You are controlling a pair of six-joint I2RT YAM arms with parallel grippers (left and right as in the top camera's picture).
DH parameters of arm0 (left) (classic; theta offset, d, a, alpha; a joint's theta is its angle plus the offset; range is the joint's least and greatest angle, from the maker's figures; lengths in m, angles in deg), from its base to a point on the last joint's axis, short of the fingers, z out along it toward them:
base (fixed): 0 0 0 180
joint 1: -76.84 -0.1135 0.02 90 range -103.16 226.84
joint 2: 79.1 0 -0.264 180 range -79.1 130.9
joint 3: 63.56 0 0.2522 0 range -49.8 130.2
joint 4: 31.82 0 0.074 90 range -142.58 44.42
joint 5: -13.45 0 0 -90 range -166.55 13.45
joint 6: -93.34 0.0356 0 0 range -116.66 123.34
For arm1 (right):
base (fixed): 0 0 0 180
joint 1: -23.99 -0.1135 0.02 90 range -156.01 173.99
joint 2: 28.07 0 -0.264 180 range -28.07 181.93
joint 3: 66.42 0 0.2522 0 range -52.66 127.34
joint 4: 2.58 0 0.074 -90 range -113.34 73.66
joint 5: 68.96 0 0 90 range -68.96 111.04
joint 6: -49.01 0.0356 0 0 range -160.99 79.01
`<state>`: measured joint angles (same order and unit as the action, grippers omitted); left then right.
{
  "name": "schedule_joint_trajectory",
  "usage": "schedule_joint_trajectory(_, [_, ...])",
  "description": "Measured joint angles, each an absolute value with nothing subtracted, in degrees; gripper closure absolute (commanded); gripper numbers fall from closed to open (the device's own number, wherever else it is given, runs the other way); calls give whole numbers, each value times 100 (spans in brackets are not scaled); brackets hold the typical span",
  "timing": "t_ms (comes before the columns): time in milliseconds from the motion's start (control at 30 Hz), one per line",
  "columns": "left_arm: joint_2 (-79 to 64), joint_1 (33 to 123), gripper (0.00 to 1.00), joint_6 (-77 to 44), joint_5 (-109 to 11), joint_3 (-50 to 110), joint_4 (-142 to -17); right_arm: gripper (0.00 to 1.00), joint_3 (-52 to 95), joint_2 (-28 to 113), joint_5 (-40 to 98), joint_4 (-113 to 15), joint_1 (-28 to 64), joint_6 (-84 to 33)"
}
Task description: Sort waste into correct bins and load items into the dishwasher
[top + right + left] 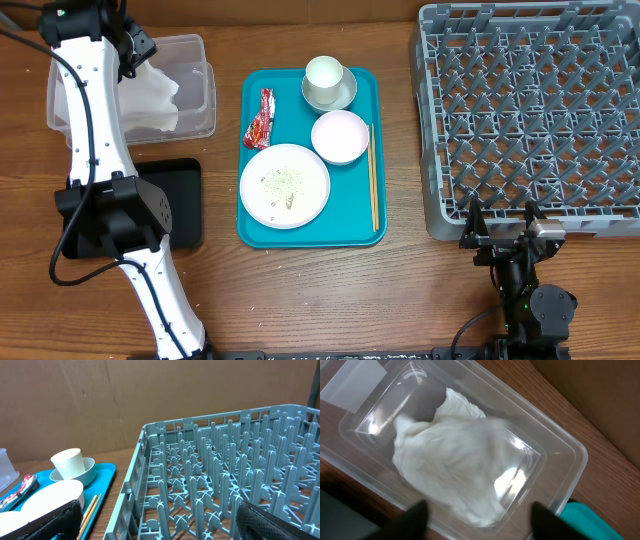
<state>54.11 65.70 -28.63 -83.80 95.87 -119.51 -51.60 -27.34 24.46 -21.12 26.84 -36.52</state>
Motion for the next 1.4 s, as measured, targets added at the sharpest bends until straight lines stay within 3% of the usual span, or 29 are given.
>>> schedule_joint_trajectory(133, [5428,6570,1,-2935,-8369,9587,-11927,0,-5160,-2734,2444,-2116,2684,-3655])
schedule_joint_trajectory(233, [5428,6570,8,-2797,-8153,9587,-11979,0,-5160,-2734,2444,-2114,2684,-3655])
schedule_joint_trajectory(333, [5430,6585,19,-2288,-7440,9587,-11994,0,-5160,-2734,2442,-2116,2684,-3652])
schedule_joint_trajectory(467, [5432,6789,20,-1374,-6310,9587,-12027,0,-5160,-2734,2444,-2112,2684,-3652])
schedule_joint_trajectory(600, [5432,7265,25,-686,-5941,9587,-12178,0,-5160,-2734,2444,-2116,2684,-3655])
schedule_joint_trajectory(933, [5824,8568,26,-211,-6813,9587,-12331,0,-5160,-2734,2444,-2112,2684,-3652])
schedule_joint_trajectory(1033, [6202,8655,33,-196,-7014,9587,-12359,0,-5160,-2734,2444,-2116,2684,-3655])
schedule_joint_trajectory(1267, [6770,8646,39,-207,-7263,9587,-12491,0,-5160,-2734,2444,-2114,2684,-3655])
schedule_joint_trajectory(1400, [6973,8646,34,-220,-7298,9587,-12491,0,-5160,-2734,2444,-2114,2684,-3652])
